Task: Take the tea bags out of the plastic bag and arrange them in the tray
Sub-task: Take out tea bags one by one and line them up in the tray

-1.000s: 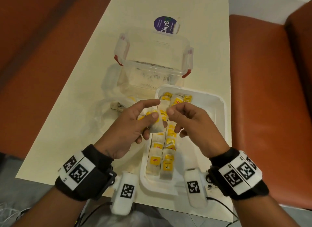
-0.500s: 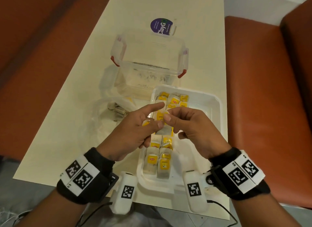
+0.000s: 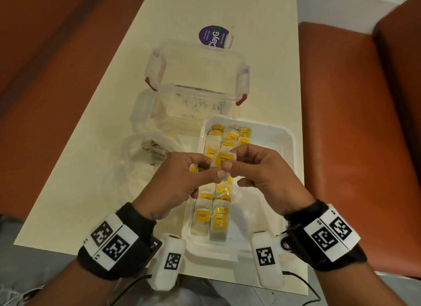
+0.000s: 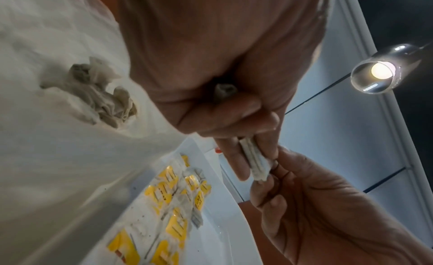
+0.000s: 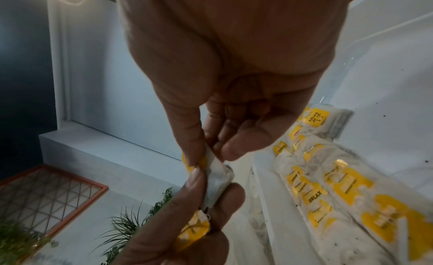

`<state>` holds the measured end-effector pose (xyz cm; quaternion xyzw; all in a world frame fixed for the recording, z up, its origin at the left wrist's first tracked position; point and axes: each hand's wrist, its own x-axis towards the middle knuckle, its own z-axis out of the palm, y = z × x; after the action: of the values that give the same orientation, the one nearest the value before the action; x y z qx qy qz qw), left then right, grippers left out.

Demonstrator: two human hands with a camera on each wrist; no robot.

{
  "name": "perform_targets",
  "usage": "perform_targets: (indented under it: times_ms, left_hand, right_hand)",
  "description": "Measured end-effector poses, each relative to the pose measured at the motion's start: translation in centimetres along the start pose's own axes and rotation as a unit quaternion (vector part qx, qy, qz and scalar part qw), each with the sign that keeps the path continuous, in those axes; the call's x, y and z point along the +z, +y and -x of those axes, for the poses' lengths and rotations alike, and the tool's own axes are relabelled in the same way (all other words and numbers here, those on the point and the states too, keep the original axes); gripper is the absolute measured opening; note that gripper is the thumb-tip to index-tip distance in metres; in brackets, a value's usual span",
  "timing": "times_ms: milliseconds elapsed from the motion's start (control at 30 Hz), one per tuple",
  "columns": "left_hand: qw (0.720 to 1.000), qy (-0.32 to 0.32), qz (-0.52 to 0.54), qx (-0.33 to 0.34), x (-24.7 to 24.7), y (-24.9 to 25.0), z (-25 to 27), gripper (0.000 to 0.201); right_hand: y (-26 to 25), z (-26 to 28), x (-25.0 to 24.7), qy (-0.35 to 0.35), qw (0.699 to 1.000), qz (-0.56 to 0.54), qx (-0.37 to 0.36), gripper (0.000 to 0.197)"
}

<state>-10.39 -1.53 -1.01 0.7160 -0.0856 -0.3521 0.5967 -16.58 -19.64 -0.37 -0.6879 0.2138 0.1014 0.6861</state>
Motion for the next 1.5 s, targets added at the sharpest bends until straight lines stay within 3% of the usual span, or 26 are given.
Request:
perform_targets:
  times_ms: [167, 333, 500, 900, 1067, 1200, 1500]
  left_hand:
    - [0.999, -0.024, -0.007, -0.026, -0.1, -0.1, 0.4, 0.014]
    - [0.999, -0.008, 0.013, -0.038, -0.7, 0.0, 1.0, 0.017]
    - [0.996, -0.012, 0.043, -0.075, -1.5, -0.5, 1.7, 0.017]
    - [0.976, -0.06, 0.18, -0.105, -2.6, -1.0, 2.5, 0.06]
    - [0.971, -0.055, 0.215, -0.092, -2.3, -0.5, 2.5, 0.039]
    - [0.97, -0.047, 0.216, -0.1, -2.0, 0.0, 2.7, 0.034]
    - [0.99, -0.049, 0.1, -0.086, -2.1, -0.2, 3.1, 0.026]
  right_hand:
    - [0.0, -0.9, -1.8, 0.053, 0.999, 0.001, -0.009, 0.012]
    - [1.8, -4.1, -4.7, 0.166, 0.976, 0.142, -0.007, 0.006]
    - [3.3, -5.6, -4.9, 0.129, 0.98, 0.142, 0.058, 0.006]
    - [4.5, -7.0, -4.6, 0.134, 0.978, 0.123, 0.098, 0.008]
    - [4.8, -7.1, -4.7, 0.138, 0.978, 0.118, 0.098, 0.006]
    - [5.1, -7.3, -4.9, 0.149, 0.975, 0.136, 0.098, 0.009]
    - [5.6, -7.8, -4.8, 0.177, 0.974, 0.113, 0.09, 0.013]
